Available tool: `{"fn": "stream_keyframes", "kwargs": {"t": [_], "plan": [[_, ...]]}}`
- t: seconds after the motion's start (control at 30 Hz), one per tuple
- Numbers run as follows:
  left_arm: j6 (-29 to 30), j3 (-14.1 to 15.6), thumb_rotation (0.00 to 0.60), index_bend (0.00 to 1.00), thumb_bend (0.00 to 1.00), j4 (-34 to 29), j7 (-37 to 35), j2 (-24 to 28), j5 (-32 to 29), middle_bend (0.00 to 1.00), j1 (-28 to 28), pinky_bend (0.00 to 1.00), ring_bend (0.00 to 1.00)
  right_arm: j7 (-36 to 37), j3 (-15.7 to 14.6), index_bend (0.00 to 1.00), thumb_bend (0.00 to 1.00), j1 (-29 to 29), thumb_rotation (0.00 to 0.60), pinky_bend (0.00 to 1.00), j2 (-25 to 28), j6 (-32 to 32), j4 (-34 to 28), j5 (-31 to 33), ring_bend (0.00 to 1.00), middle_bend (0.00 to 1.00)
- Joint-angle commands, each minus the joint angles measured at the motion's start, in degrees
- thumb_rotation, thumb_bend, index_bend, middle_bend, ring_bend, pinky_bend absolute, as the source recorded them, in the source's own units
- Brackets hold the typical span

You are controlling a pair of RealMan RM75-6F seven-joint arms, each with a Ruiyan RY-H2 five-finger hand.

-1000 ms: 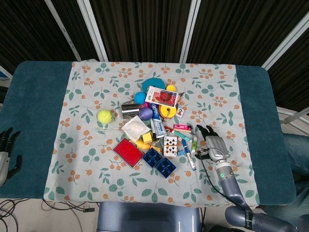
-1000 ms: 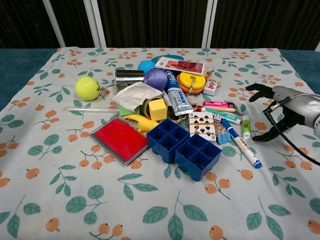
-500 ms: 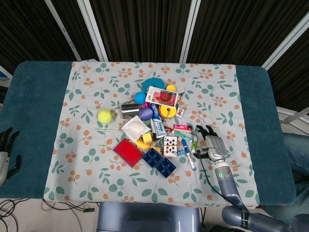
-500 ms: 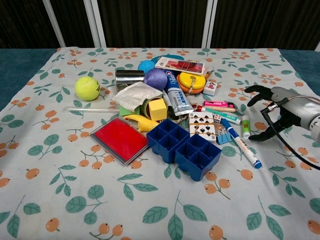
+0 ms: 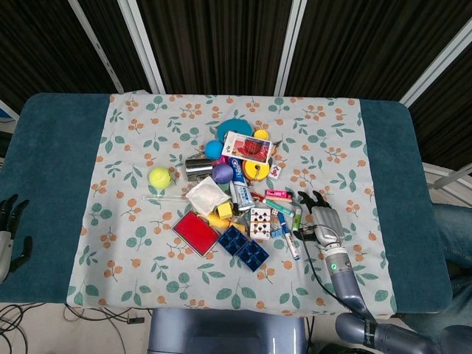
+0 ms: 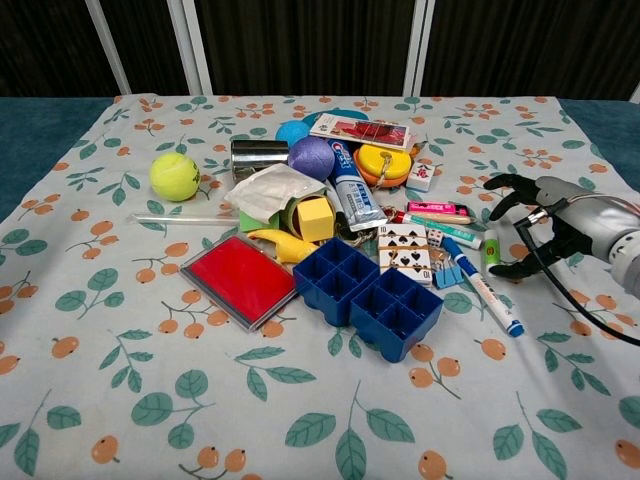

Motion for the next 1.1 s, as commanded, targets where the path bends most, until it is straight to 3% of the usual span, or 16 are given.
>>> {"fn": "stream_keyframes", "kwargs": {"t": [0.03, 0.7, 1.1], "plan": [[-0.04, 0.02, 0.6, 0.09, 0.52, -0.01, 0.04, -0.01, -0.02, 0.0, 0.0, 0.04, 0.0, 0.15, -0.08, 0.14, 0.25, -0.02, 0.6, 0.2, 0.06, -0.2, 0.11, 0.04, 0.05, 0.29], [-0.11, -0.12, 0.6, 0.09, 0.52, -0.11, 0.07, 0.03, -0.33, 0.0, -0.01, 0.04, 0.0, 0.92, -0.2, 0.16, 0.32, 0.11, 0.6, 0.2, -0.27, -1.12, 0.62, 0.21, 0.07, 0.36], [-0.31, -0.18, 0.6, 0.09, 0.52, -0.33, -0.04, 0.17, -0.56, 0.0, -0.05, 0.04, 0.0, 3.91, 0.85, 0.18, 0.33, 0.08, 0.6, 0.2, 1.56, -0.24, -2.31, -1.31, 0.08, 0.38]]}}
